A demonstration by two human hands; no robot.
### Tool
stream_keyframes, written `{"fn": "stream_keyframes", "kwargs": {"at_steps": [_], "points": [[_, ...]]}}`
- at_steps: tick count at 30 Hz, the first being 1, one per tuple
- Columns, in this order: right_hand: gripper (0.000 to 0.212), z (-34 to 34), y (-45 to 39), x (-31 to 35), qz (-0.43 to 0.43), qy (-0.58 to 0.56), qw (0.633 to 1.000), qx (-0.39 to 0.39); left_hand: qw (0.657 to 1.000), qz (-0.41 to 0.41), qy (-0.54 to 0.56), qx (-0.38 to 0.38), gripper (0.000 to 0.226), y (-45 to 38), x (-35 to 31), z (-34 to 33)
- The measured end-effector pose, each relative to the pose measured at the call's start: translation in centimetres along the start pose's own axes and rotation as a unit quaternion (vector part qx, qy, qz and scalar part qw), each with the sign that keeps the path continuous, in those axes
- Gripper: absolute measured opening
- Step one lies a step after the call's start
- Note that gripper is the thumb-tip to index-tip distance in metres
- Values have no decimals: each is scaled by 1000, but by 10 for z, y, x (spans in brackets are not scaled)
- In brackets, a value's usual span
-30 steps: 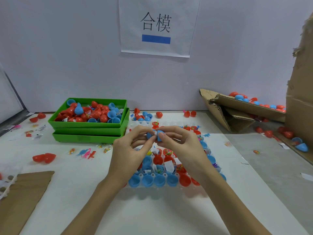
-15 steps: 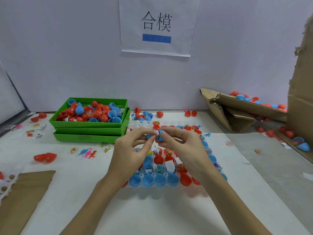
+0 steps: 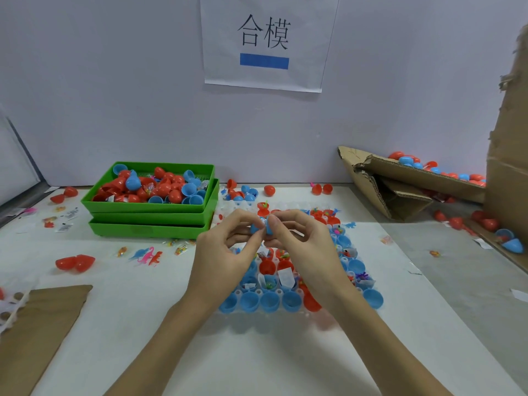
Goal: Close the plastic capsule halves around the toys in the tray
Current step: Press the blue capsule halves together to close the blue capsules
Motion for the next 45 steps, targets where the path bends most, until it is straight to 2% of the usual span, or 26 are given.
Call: {"fn": "stream_keyframes", "kwargs": {"at_steps": [5, 7, 10, 15, 19, 25, 28, 31, 34, 37, 41, 45], "points": [[18, 3, -1, -1, 10, 20, 1000, 1, 997, -52, -59, 16, 20, 0, -7, 0], [17, 2, -1, 0, 18, 30, 999, 6, 998, -40, -47, 0, 17, 0, -5, 1], [18, -1, 0, 1, 33, 42, 999, -2, 1000, -12, -5, -16, 27, -1, -1, 4], [17, 3, 0, 1, 41, 27, 998, -33, 998, 40, 41, 12, 39, -2, 4, 2], [17, 2, 1, 3, 64, 40, 996, -37, 1000, -5, -1, 5, 40, 0, -3, 2], [21, 0, 3, 8, 137, 170, 974, -55, 1000, -24, -14, 1, 40, 1, -4, 4], [24, 0, 3, 10, 151, 188, 968, -63, 1000, -21, 8, -6, 41, 2, -5, 3], [23, -1, 4, 9, 136, 134, 980, -62, 999, -29, -4, -14, 48, 3, -8, 1], [17, -1, 5, 7, 115, 66, 989, -62, 994, -76, -75, -34, 56, 7, -15, -3], [19, -6, 8, 4, 88, 22, 994, -56, 985, -102, -127, -60, 53, 10, -18, -3], [22, -18, 10, -2, 46, -27, 998, -22, 986, -84, -128, -66, 47, 7, -15, 0], [30, -27, 8, -3, -40, -207, 975, 66, 998, 4, -41, -50, 56, 0, -5, 6]]}}
Point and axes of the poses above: each hand's wrist, its own y-axis away from the middle knuckle, its own z-axis out of the back of the hand, x = y × z, the point moved 6 cm from there along -y, towards the middle knuckle, and after that the axes turned 11 degrees about y, right-handed, at the moved point
